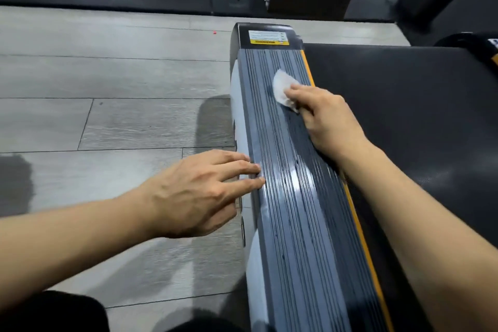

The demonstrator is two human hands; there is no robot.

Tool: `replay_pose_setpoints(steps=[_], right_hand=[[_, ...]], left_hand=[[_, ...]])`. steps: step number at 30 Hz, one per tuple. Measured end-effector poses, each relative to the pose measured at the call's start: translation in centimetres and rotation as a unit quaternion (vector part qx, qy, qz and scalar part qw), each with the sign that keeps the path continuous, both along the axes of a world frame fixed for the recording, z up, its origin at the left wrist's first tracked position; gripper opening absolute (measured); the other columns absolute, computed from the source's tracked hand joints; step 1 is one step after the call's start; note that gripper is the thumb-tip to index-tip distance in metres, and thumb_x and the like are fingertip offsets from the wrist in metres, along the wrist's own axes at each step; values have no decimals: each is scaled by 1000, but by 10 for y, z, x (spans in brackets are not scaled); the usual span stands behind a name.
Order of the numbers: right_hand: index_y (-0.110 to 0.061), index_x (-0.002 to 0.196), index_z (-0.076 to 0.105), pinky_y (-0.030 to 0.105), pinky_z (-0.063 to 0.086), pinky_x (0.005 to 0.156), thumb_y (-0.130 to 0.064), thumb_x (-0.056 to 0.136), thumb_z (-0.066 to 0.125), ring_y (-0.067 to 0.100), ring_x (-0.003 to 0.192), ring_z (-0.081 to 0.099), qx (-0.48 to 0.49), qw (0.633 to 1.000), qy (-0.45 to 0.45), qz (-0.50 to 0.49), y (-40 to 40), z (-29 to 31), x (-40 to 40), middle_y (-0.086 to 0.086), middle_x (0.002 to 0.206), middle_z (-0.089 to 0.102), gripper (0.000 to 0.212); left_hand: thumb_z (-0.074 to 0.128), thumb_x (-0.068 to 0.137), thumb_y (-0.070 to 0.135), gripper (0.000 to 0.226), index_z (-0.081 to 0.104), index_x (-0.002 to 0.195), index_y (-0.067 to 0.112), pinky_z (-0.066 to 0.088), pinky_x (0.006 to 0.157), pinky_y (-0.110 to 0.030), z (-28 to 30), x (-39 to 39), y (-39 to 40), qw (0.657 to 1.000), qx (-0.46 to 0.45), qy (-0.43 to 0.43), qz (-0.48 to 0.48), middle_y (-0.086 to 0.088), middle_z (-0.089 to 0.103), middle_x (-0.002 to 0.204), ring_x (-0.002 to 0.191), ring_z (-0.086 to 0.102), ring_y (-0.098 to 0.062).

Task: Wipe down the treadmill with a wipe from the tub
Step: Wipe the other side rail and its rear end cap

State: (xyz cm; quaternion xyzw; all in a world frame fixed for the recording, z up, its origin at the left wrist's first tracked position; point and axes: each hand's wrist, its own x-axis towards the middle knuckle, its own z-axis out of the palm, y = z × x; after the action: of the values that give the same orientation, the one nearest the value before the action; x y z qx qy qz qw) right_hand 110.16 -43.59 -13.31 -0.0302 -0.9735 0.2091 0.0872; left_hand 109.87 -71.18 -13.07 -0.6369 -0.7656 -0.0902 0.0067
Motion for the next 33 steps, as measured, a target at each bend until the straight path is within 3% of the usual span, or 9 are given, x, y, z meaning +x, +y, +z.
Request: replay_pose_setpoints(steps=[5,9,13,16,22,27,29,31,33], right_hand=[[-17,136,64,25,34,117,-10,97,57,13,136,49,3,960,-34,279,-38,1,23,0,146,57,41],[-17,133,66,29,35,117,6,89,58,18,135,52,11,986,-11,163,6,4,-70,1,144,58,51],[-20,135,65,23,29,119,1,93,53,16,138,49,16,997,-2,71,2,1,-135,1,145,57,48],[-17,135,65,39,35,119,3,93,56,18,138,50,0,994,-5,108,-12,-1,-103,2,145,57,47],[-23,144,56,29,29,121,-8,100,55,8,143,41,1,961,-53,271,-4,4,-14,-9,154,47,46],[-26,142,58,40,35,118,-5,99,47,19,142,44,24,984,-33,172,-1,5,-118,-4,152,49,49],[-24,143,58,37,33,119,-1,99,44,20,143,42,14,990,-36,133,-5,4,-148,-3,154,48,51],[-21,143,58,38,33,119,2,98,44,20,143,43,-1,992,-30,124,-8,2,-142,-2,154,47,52],[-20,143,58,38,34,119,3,97,47,18,142,44,-8,989,-22,145,-12,-3,-97,-3,155,47,52]], left_hand=[[47,91,26,48,61,135,12,36,111,-37,17,-20,4,995,-65,23,-66,-11,61,133,124,58,-29],[36,95,28,46,55,135,16,42,107,-40,21,-29,15,993,-88,-11,-76,-7,54,132,127,53,-28],[34,95,30,50,52,139,16,42,109,-43,9,-32,19,998,-59,-27,-28,-16,48,144,127,53,-32],[36,98,33,52,50,146,17,39,115,-41,0,-40,11,999,-29,5,-15,-19,48,151,138,49,-32],[45,98,27,48,57,142,11,34,118,-37,-13,-59,21,1000,11,-1,-16,-20,55,144,132,54,-33],[48,98,27,33,68,121,12,41,112,-40,-5,-72,37,998,35,-5,-54,-13,63,123,111,61,-32],[47,100,28,27,67,111,14,49,97,-41,1,-75,46,998,23,-11,-63,-10,61,112,100,58,-30],[50,100,29,22,65,106,15,49,84,-39,3,-76,50,997,30,-22,-63,-9,59,107,94,56,-28],[50,99,28,22,66,106,15,47,84,-37,-1,-77,48,997,48,-22,-63,-9,60,106,95,57,-29]])
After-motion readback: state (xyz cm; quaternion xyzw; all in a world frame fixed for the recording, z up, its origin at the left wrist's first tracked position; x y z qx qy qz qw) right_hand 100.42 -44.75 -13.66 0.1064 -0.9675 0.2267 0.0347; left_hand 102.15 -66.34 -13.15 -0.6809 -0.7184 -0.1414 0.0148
